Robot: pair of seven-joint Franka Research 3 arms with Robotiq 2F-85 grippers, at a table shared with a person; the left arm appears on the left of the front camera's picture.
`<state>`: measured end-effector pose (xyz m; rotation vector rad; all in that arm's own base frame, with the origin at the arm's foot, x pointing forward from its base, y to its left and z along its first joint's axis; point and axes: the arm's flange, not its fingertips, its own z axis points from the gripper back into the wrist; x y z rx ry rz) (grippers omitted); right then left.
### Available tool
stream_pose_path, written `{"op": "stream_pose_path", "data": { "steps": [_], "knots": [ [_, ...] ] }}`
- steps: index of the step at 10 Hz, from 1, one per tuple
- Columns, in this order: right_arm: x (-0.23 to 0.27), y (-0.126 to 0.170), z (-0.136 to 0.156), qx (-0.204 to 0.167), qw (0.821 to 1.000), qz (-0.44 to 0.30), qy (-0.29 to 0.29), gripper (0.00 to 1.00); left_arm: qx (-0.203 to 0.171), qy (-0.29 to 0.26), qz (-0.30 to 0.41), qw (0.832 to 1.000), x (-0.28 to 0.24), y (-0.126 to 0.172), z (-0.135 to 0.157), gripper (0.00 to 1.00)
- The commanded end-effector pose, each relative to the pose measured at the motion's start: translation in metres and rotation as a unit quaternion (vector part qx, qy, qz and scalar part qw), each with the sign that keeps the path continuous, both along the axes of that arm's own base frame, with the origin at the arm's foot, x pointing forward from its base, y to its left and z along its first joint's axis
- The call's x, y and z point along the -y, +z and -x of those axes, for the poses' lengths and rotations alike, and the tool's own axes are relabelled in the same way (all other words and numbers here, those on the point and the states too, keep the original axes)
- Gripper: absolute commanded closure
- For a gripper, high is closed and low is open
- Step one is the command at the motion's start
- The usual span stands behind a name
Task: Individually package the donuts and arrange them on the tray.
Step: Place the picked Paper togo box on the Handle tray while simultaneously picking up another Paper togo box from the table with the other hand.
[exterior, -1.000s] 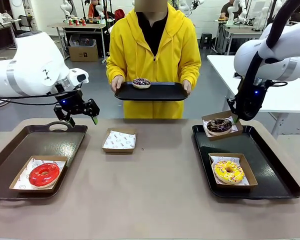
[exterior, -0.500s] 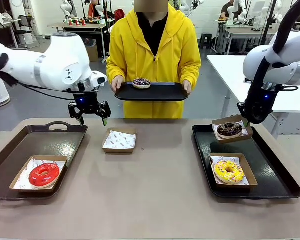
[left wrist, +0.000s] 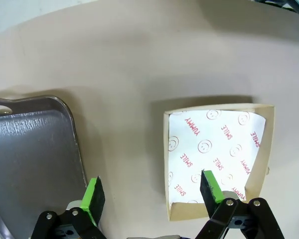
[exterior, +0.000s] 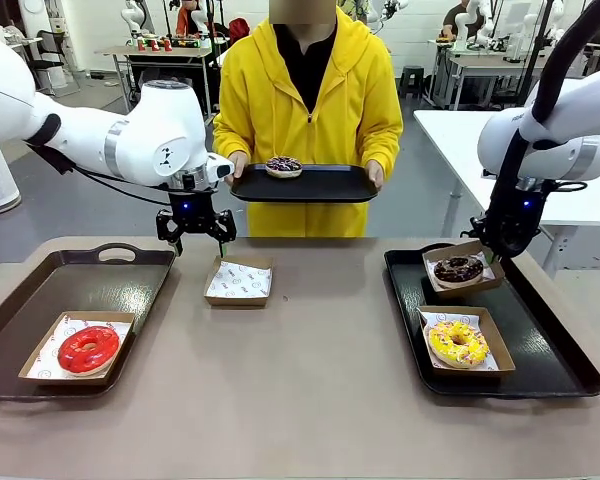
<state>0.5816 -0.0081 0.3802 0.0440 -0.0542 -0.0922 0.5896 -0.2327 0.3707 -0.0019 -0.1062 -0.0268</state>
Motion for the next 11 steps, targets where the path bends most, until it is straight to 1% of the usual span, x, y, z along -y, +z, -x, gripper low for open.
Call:
{"op": "stream_pose_path", "data": {
  "steps": [1, 6, 11],
  "knots": [
    [0.000, -0.001, -0.009, 0.001, 1.000, 0.009, -0.001, 0.99, 0.004, 0.023, -0.010, 1.000, 0.002, -0.005, -0.006, 0.00],
    [-0.003, -0.011, -0.017, 0.005, 1.000, 0.007, -0.002, 0.99, 0.000, 0.023, -0.001, 1.000, 0.001, -0.025, 0.001, 0.00],
    [-0.002, -0.015, -0.019, 0.000, 1.000, 0.006, -0.002, 0.99, -0.011, 0.020, 0.005, 1.000, 0.006, -0.036, 0.000, 0.00]
  ]
}}
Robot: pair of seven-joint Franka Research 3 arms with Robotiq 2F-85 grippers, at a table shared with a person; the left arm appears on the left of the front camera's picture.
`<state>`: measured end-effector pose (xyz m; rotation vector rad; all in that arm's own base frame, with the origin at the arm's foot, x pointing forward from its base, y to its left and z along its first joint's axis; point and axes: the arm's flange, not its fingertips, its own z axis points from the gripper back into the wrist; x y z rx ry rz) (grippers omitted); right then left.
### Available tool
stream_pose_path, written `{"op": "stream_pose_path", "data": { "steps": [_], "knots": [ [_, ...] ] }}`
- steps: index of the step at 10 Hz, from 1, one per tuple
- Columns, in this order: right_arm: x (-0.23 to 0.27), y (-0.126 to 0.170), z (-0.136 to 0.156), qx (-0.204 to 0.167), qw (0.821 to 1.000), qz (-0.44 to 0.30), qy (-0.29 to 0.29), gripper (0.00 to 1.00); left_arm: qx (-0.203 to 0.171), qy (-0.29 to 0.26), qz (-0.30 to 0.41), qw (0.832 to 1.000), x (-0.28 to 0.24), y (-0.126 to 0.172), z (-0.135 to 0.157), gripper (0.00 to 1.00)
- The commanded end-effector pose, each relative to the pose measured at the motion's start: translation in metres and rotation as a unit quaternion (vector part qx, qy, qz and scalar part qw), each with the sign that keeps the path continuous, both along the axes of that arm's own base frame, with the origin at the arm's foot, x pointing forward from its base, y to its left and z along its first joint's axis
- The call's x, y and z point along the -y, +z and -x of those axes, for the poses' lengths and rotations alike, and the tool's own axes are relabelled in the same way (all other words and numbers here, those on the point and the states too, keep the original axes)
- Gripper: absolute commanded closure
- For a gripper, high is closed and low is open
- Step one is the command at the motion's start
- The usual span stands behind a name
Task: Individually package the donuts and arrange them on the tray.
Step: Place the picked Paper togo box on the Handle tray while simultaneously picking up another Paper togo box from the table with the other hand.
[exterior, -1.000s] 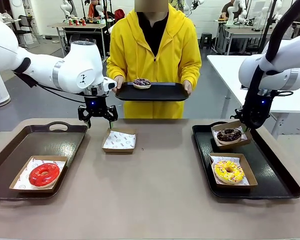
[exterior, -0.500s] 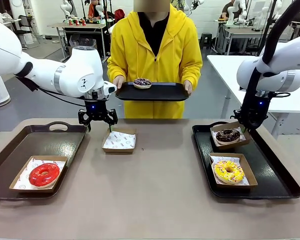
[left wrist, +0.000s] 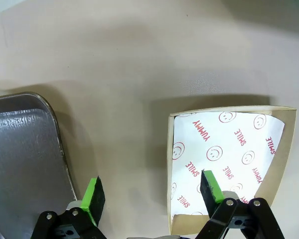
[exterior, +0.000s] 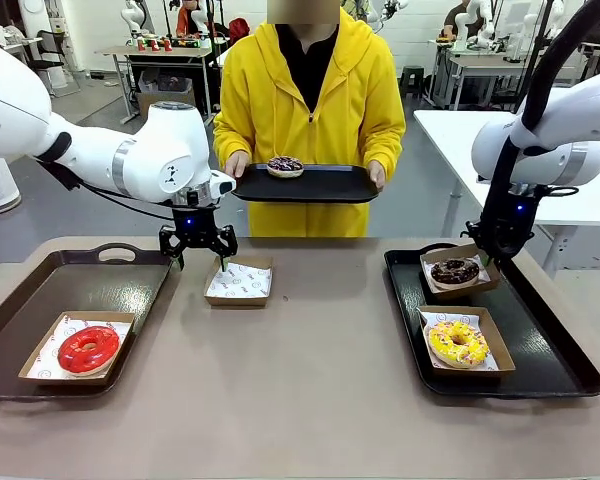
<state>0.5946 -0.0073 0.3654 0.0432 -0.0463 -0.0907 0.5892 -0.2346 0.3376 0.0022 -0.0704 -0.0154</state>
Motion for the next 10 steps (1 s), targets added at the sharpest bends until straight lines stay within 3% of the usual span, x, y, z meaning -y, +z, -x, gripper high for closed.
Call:
{"op": "stream_pose_path", "data": {
  "steps": [1, 5, 6, 7, 8, 9, 10],
  "knots": [
    [-0.0003, -0.0006, -0.0059, 0.003, 1.000, 0.005, -0.004, 0.99, 0.004, 0.012, 0.011, 1.000, 0.0050, -0.0057, 0.0002, 0.00],
    [0.0008, -0.0031, -0.0061, -0.001, 1.000, 0.003, -0.001, 0.99, -0.005, 0.012, 0.019, 1.000, 0.0063, -0.0120, -0.0013, 0.00],
    [0.0013, -0.0043, -0.0059, -0.006, 1.000, 0.002, 0.000, 0.39, -0.010, 0.006, 0.022, 1.000, 0.0063, -0.0132, -0.0006, 0.00],
    [0.0014, -0.0049, -0.0058, -0.008, 1.000, 0.002, 0.000, 0.39, -0.013, 0.001, 0.024, 1.000, 0.0062, -0.0134, -0.0008, 0.56],
    [0.0014, -0.0052, -0.0057, -0.007, 1.000, 0.001, 0.000, 0.00, -0.014, 0.004, 0.025, 1.000, 0.0064, -0.0132, -0.0011, 0.56],
    [0.0014, -0.0059, -0.0054, -0.008, 1.000, 0.002, 0.001, 0.36, -0.016, 0.005, 0.026, 1.000, 0.0067, -0.0130, -0.0015, 1.00],
    [0.0015, -0.0065, -0.0052, -0.009, 1.000, 0.001, 0.002, 0.00, -0.016, 0.006, 0.028, 0.999, 0.0067, -0.0125, -0.0016, 0.60]
  ]
}}
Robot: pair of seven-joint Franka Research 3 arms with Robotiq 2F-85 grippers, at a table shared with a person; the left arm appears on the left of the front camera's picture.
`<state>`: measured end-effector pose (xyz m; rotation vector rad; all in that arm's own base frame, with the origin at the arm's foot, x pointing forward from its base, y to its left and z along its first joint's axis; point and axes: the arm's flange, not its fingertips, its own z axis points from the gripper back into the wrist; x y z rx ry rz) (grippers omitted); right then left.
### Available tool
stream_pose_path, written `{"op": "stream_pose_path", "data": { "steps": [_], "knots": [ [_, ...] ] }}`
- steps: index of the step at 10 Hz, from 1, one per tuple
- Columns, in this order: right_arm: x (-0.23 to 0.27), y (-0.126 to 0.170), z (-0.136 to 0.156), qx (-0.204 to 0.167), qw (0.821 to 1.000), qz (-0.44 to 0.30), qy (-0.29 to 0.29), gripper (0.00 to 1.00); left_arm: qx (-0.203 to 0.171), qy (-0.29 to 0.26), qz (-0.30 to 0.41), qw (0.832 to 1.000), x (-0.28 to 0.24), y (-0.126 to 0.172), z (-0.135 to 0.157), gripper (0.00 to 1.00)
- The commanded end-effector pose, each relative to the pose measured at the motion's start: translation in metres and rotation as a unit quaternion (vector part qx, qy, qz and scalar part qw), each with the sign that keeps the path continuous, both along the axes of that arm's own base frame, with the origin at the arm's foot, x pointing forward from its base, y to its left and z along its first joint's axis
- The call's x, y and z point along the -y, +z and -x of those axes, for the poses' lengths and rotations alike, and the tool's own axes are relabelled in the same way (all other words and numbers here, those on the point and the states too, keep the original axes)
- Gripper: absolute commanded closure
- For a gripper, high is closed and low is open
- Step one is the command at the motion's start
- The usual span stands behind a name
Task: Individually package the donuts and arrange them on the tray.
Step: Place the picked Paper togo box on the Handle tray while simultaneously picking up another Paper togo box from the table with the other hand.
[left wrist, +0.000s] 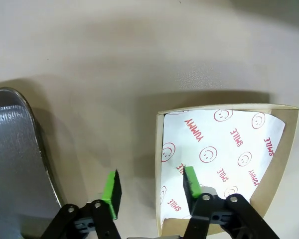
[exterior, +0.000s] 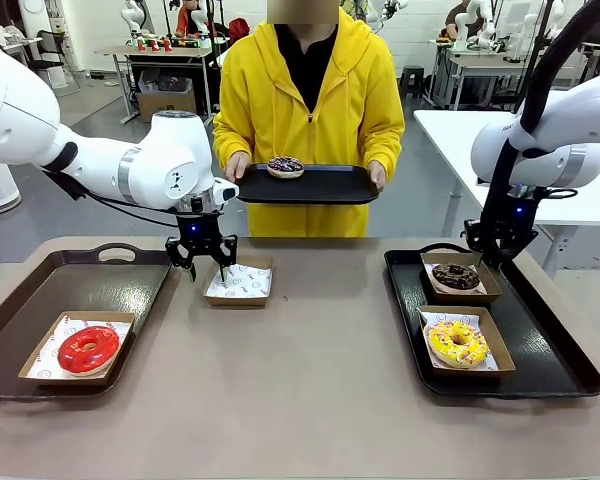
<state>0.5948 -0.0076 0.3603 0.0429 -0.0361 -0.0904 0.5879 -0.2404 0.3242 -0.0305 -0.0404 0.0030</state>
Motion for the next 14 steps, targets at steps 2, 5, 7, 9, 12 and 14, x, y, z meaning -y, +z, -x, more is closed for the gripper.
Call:
{"op": "stream_pose_path", "data": {
  "steps": [2, 5, 7, 9, 12, 14],
  "knots": [
    [0.001, -0.002, -0.005, -0.003, 1.000, 0.000, 0.001, 0.00, 0.000, -0.003, 0.013, 1.000, 0.001, 0.003, -0.003, 1.00],
    [0.001, -0.002, -0.004, -0.001, 1.000, -0.004, 0.001, 0.00, 0.000, -0.002, 0.014, 1.000, 0.000, 0.006, -0.003, 1.00],
    [0.002, -0.003, -0.003, 0.001, 1.000, -0.010, 0.001, 0.00, -0.002, -0.002, 0.016, 1.000, -0.001, 0.006, -0.003, 1.00],
    [0.004, 0.001, 0.005, 0.012, 1.000, -0.020, 0.003, 0.00, -0.001, -0.003, 0.015, 1.000, -0.001, 0.008, -0.002, 1.00],
    [0.029, 0.029, 0.055, 0.026, 0.990, -0.135, 0.004, 0.00, -0.008, -0.005, 0.020, 1.000, 0.013, 0.036, 0.012, 1.00],
    [0.068, 0.052, 0.092, 0.050, 0.963, -0.265, 0.015, 0.00, 0.005, -0.015, 0.012, 1.000, 0.028, 0.071, 0.018, 1.00]
  ]
}}
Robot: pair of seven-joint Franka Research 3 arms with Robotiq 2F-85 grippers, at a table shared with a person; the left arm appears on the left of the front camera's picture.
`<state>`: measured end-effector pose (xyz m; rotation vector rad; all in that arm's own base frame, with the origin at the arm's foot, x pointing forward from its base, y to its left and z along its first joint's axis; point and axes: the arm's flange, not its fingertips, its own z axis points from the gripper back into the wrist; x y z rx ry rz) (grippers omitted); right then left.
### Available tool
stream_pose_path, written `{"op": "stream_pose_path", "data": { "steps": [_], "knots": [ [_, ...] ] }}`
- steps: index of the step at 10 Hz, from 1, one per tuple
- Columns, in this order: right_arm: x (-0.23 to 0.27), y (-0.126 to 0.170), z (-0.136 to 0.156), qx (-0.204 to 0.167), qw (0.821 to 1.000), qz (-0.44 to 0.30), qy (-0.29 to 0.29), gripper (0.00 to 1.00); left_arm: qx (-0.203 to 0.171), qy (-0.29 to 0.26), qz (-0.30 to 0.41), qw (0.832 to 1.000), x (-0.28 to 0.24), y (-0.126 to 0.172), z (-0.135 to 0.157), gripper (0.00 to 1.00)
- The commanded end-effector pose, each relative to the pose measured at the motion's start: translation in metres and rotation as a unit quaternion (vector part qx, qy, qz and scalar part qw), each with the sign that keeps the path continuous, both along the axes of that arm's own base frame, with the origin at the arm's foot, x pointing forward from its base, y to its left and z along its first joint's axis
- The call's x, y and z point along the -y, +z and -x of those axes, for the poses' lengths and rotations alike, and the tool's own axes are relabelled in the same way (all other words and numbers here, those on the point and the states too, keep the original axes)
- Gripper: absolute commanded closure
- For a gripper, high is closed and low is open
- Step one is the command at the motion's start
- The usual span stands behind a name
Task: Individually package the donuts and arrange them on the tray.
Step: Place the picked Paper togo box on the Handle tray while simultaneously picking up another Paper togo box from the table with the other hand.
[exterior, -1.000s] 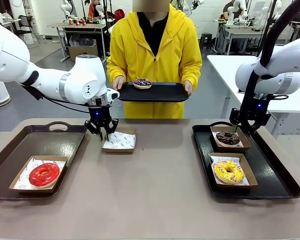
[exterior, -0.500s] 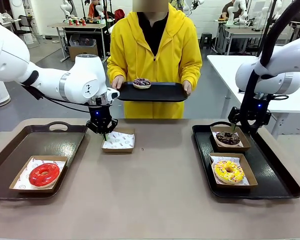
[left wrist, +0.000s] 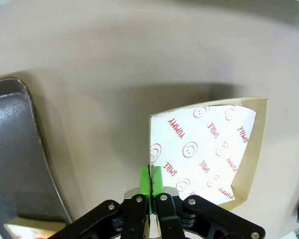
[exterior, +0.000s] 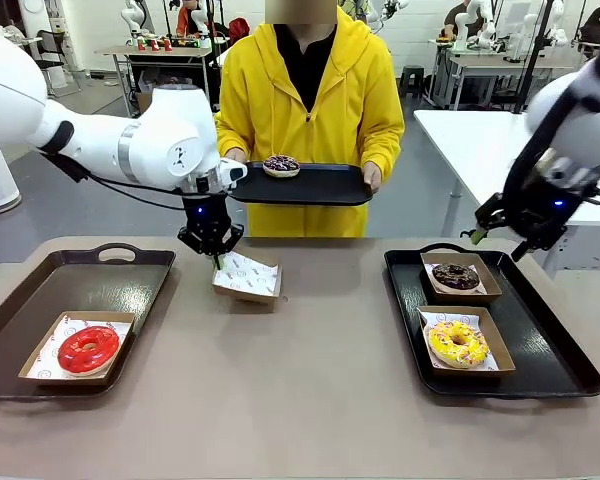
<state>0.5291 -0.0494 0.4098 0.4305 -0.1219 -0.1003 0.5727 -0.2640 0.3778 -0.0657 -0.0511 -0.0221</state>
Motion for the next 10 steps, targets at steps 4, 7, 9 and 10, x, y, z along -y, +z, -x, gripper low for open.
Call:
{"op": "stream_pose_path", "data": {
  "steps": [4, 7, 9, 10],
  "knots": [
    [0.115, 0.006, 0.081, 0.065, 0.963, -0.261, 0.029, 0.00, 0.035, 0.003, 0.004, 0.999, 0.028, 0.083, -0.001, 1.00],
    [0.160, -0.016, 0.114, 0.094, 0.936, -0.336, 0.040, 0.00, 0.044, 0.019, -0.004, 0.999, 0.043, 0.101, -0.017, 1.00],
    [0.177, -0.033, 0.123, 0.096, 0.926, -0.356, 0.078, 0.00, 0.044, 0.033, -0.013, 0.998, 0.048, 0.105, -0.025, 1.00],
    [0.182, -0.040, 0.127, 0.102, 0.925, -0.355, 0.089, 0.00, 0.047, 0.006, 0.008, 0.999, 0.037, 0.102, -0.012, 1.00]
  ]
}}
